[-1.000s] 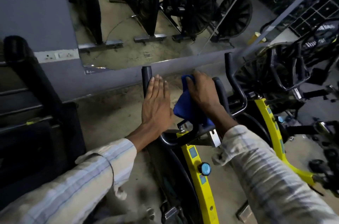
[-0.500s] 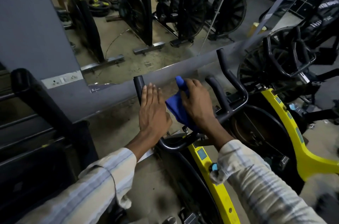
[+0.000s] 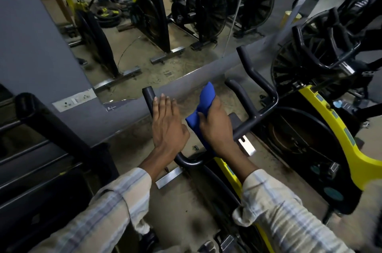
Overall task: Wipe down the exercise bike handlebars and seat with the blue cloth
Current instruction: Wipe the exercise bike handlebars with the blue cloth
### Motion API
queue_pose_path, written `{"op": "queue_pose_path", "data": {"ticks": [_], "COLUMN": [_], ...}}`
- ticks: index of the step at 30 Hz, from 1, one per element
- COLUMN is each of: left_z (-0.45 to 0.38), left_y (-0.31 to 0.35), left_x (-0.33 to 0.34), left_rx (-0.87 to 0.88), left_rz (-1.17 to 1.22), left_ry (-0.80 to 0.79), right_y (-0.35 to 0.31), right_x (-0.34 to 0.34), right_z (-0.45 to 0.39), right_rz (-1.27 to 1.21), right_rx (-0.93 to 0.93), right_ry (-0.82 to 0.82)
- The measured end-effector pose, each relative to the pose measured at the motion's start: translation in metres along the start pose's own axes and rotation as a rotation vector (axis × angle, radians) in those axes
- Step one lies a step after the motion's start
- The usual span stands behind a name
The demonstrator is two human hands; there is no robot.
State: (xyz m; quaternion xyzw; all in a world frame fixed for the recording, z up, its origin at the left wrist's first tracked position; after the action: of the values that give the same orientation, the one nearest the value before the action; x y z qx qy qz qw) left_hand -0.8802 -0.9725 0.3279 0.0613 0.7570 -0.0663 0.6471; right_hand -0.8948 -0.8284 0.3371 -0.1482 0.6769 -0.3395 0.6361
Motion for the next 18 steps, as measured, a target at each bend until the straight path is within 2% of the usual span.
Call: {"op": "queue_pose_path", "data": {"ticks": [4,8,11,14,16,18], "left_z": [-0.001,-0.001,-0.002,-0.001,-0.001,-0.001], "left_y": [0.001,0.002,0.003,0.003,0.002,0.002], "left_x": [-0.002,-0.003,-0.003,-0.002,-0.002,-0.001], "left_rx": [-0.004,-0.010,-0.012,-0.011,-0.007,-0.008], "left_rz": [-0.019,-0.050,-0.082,-0.056,-0.041,-0.038], "left_ry": [-0.017,-0.018,-0.041,-0.022,-0.007,-0.012], "right_y": [0.003,-0.021,-0.028,-0.006,0.014,0.027], "right_x": [0.010,0.008,0.004,0.002,0.001,0.004], "right_z": [0.013,-0.007,-0.017,-0.009,0.001,0.010], "right_rz": [0.207,0.037,-0.048,-0.043,0.018,0.124], "right_rx": [-0.002,-0.027,-0.037,-0.050,-0.072,-0.112], "right_ry": [0.102,0.130,0.120,0.026,-0.020,0.004]}}
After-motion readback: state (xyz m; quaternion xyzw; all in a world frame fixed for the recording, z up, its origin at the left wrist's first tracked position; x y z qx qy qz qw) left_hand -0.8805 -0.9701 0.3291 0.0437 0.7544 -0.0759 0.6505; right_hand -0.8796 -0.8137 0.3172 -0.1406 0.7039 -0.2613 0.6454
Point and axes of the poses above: each hand's wrist, its own z-axis away from the middle knuckle, its own x-axis out of the palm, y = z × x, the point moved 1 cm from there along -z, towards the middle knuckle, and after that the axes turned 11 degrees about x, right-handed, at the moved point
